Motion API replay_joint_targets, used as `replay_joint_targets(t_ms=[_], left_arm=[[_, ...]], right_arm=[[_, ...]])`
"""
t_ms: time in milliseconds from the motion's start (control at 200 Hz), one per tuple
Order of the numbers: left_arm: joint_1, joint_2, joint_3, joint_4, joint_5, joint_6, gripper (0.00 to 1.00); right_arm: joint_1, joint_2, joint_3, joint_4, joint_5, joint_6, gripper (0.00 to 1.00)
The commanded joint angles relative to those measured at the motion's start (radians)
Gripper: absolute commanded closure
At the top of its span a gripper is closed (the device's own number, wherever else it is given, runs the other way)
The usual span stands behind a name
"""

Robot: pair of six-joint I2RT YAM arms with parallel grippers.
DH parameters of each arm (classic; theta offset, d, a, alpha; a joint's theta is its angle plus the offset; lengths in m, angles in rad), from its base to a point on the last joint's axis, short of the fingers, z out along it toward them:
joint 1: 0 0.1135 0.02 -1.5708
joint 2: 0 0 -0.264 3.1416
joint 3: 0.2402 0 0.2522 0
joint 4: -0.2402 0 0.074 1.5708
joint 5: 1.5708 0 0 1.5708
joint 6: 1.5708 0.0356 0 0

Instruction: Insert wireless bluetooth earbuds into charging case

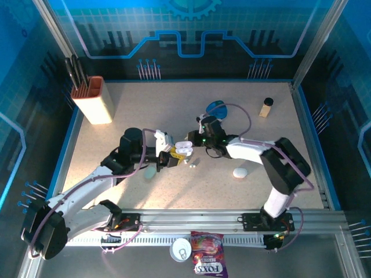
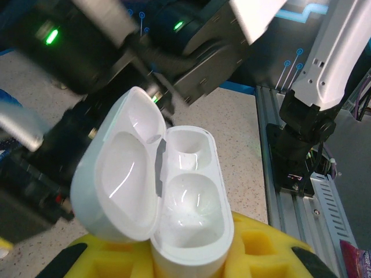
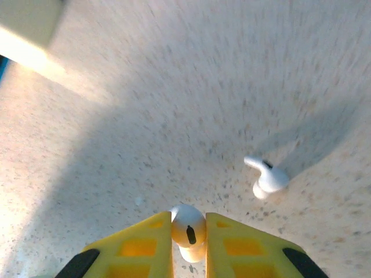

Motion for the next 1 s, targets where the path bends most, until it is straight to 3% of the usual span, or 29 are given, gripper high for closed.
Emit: replay_joint_targets(t_ms=[0, 150, 445, 995], left_arm=[[-0.002, 0.010, 0.023, -0.020, 0.000, 0.012, 1.00], [-0.001, 0.017, 0.024, -0.018, -0.015, 0.000, 1.00], [0.017, 0.061, 0.055, -0.042, -0.093, -0.048, 1.00], [0.021, 0.088, 0.076, -0.035, -0.111, -0.113, 1.00]], right_arm=[[-0.017, -0.143, -0.071, 0.072, 0.067, -0.166, 0.81], [-0.021, -0.332, -0.101, -0.021, 0.123, -0.290, 0.81], [0.014, -0.578, -0.054, -0.188, 0.099, -0.469, 0.81], [0.193, -0.578, 0.015, -0.231, 0.076, -0.635, 0.82]])
